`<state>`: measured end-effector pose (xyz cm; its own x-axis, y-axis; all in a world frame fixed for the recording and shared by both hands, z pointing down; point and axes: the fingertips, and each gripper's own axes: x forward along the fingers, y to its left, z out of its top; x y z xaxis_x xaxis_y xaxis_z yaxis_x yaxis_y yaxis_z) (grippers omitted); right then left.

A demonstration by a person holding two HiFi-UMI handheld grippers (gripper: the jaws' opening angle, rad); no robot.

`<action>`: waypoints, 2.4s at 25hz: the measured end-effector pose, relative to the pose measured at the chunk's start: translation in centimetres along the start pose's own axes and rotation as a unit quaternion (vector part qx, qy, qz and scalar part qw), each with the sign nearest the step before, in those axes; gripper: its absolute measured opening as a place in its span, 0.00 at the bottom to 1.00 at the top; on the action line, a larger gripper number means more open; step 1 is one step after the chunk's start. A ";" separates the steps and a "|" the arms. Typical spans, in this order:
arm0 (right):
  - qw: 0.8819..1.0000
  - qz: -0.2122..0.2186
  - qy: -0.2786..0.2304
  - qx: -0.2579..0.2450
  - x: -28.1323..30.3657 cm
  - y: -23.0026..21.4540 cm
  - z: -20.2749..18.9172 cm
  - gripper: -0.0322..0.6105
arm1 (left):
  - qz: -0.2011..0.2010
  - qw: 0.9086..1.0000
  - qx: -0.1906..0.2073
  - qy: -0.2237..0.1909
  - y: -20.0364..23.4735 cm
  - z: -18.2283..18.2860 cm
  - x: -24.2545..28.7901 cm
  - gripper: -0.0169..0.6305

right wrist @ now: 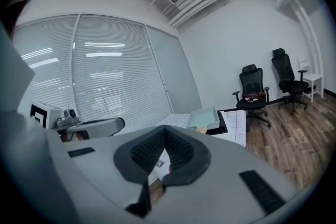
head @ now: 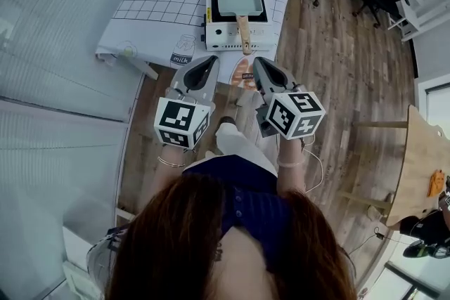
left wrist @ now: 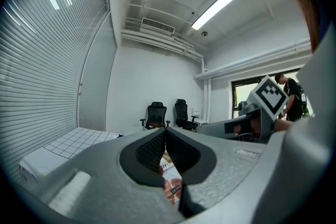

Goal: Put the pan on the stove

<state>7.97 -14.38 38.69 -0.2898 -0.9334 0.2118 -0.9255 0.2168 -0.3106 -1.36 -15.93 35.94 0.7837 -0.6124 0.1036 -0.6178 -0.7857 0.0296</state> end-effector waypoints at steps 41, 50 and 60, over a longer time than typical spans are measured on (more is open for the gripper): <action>0.998 0.011 -0.038 -0.040 -11.3 7.3 -2.9 0.06 | -0.013 0.999 0.011 -0.033 -7.8 0.7 -10.8 0.05; 0.998 0.012 -0.043 -0.045 -12.6 8.0 -3.0 0.06 | -0.011 0.999 0.013 -0.034 -8.7 0.6 -11.8 0.05; 0.998 0.014 -0.048 -0.045 -13.2 8.3 -2.7 0.06 | -0.018 0.999 0.018 -0.037 -9.6 0.6 -12.0 0.05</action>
<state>3.43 0.47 35.79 -0.2958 -0.9486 0.1121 -0.9364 0.2647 -0.2305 -4.78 -1.05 33.82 0.8089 -0.5872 0.0299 -0.5874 -0.8093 -0.0034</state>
